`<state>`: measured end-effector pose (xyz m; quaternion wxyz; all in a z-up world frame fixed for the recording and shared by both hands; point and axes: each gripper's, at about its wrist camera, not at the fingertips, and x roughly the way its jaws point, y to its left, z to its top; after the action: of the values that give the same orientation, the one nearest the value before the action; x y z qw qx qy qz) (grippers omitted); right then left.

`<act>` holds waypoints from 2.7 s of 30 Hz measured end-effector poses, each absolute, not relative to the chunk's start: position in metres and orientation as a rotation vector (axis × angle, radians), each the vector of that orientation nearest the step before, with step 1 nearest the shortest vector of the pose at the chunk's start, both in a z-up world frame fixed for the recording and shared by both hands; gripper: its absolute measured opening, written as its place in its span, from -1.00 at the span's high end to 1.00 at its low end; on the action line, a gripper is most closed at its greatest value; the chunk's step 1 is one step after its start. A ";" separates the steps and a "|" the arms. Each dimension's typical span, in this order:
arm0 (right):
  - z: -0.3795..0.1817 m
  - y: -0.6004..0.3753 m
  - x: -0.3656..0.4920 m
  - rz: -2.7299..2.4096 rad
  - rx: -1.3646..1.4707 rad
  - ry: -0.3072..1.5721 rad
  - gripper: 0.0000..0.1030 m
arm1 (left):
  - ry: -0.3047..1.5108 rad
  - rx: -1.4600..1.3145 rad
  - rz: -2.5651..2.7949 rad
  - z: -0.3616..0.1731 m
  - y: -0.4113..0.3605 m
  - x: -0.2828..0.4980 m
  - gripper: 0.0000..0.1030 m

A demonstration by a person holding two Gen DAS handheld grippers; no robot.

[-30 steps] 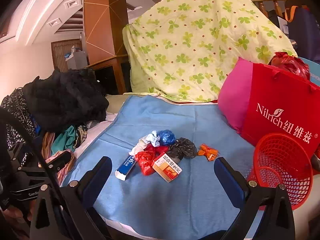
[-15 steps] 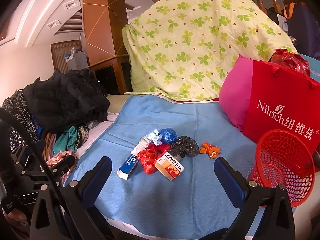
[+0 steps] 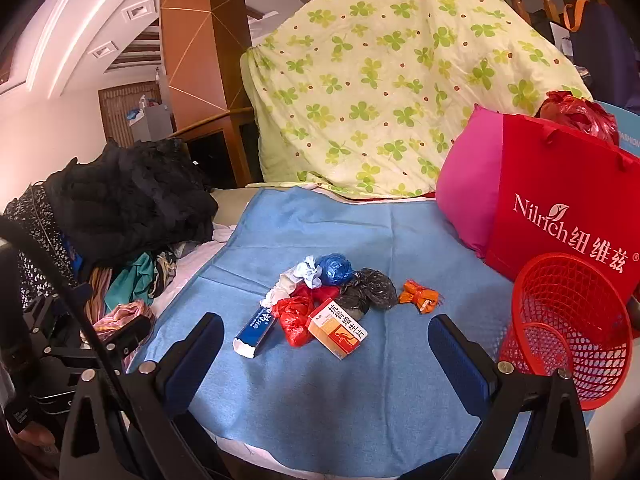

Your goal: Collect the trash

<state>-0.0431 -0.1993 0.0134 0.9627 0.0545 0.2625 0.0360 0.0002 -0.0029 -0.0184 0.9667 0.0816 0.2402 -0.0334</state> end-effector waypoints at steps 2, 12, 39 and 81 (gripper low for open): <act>0.012 -0.199 -0.042 0.072 0.115 0.536 -1.00 | 0.488 0.161 -0.070 -0.019 -0.003 0.001 -1.00; 0.008 -0.200 -0.038 0.068 0.123 0.546 -1.00 | 0.489 0.113 -0.088 -0.021 -0.002 0.004 -1.00; -0.075 -0.202 0.043 0.118 0.108 0.729 -0.89 | 0.789 0.015 -0.176 -0.101 0.010 0.087 -1.00; 0.002 -0.335 -0.050 0.044 0.291 0.387 -0.27 | 0.610 0.155 -0.671 0.031 -0.140 0.046 0.19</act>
<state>-0.0498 -0.3349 0.0021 0.9706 0.1442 0.1915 0.0216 0.0462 -0.1403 0.0315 0.8960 0.0748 0.2943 -0.3239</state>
